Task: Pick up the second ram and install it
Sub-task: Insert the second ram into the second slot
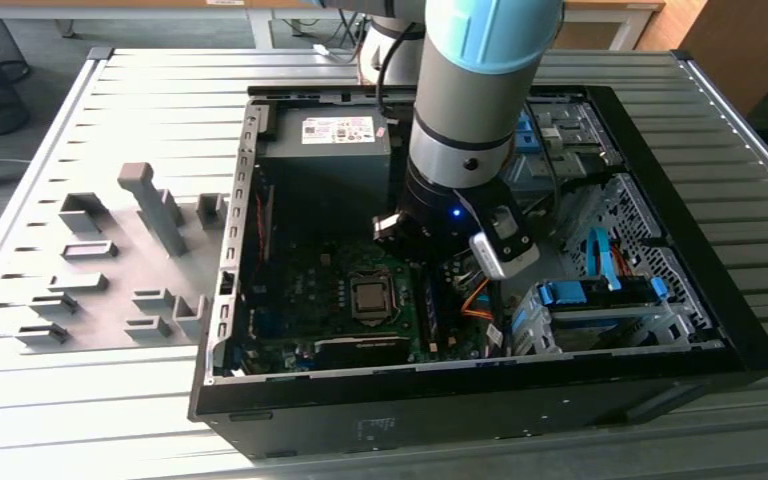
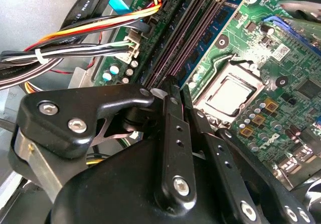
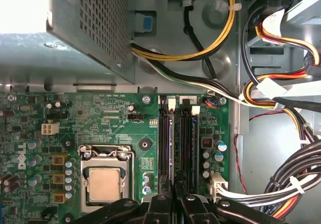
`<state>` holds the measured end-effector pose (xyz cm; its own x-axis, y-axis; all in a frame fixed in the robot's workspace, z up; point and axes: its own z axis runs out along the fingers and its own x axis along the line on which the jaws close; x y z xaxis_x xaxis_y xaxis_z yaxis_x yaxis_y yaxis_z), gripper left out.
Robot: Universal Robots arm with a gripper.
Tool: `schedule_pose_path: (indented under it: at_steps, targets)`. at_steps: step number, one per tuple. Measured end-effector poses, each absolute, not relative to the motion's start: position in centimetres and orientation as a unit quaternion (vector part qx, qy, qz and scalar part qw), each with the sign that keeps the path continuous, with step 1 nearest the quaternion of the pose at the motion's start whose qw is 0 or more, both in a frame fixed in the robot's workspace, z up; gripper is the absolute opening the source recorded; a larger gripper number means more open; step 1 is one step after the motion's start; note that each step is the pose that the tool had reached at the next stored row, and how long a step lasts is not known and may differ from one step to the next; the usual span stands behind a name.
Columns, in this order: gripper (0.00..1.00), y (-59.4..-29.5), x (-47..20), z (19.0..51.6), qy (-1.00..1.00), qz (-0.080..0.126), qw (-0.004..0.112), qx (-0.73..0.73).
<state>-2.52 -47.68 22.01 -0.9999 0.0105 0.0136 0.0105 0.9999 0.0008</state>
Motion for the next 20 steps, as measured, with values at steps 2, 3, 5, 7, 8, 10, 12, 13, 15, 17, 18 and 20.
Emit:
schedule_pose_path:
  at_steps: [2,3,5,7,8,10,12,13,15,17,18,20]
  targets:
    - [0.14,-47.67,-2.51,21.89,-1.0,-0.001,0.007,-0.005]
    - [0.14,-47.68,-2.52,21.84,-1.0,-0.001,0.007,-0.005]
    - [0.14,-47.68,-2.51,21.7,-1.0,-0.001,0.007,-0.005]
    - [0.14,-47.68,-2.52,21.6,-1.0,0.0,0.007,-0.005]
    - [0.14,-47.68,-2.52,21.54,-1.0,0.0,0.007,-0.005]
    - [0.14,-47.68,-2.52,21.45,-1.0,0.0,0.007,-0.005]
    - [0.14,-47.69,-2.52,21.42,-1.0,0.0,0.007,-0.005]
    - [0.14,-47.68,-2.51,21.39,-1.0,-0.001,0.007,-0.005]
    - [0.14,-47.67,-2.51,21.38,-1.0,-0.001,0.007,-0.005]
    - [0.14,-47.68,-2.51,21.39,-1.0,-0.001,0.007,-0.005]
    - [0.14,-47.68,-2.51,21.39,-1.0,-0.001,0.007,-0.005]
    - [0.14,-47.68,-2.51,21.39,-1.0,-0.001,0.008,-0.005]
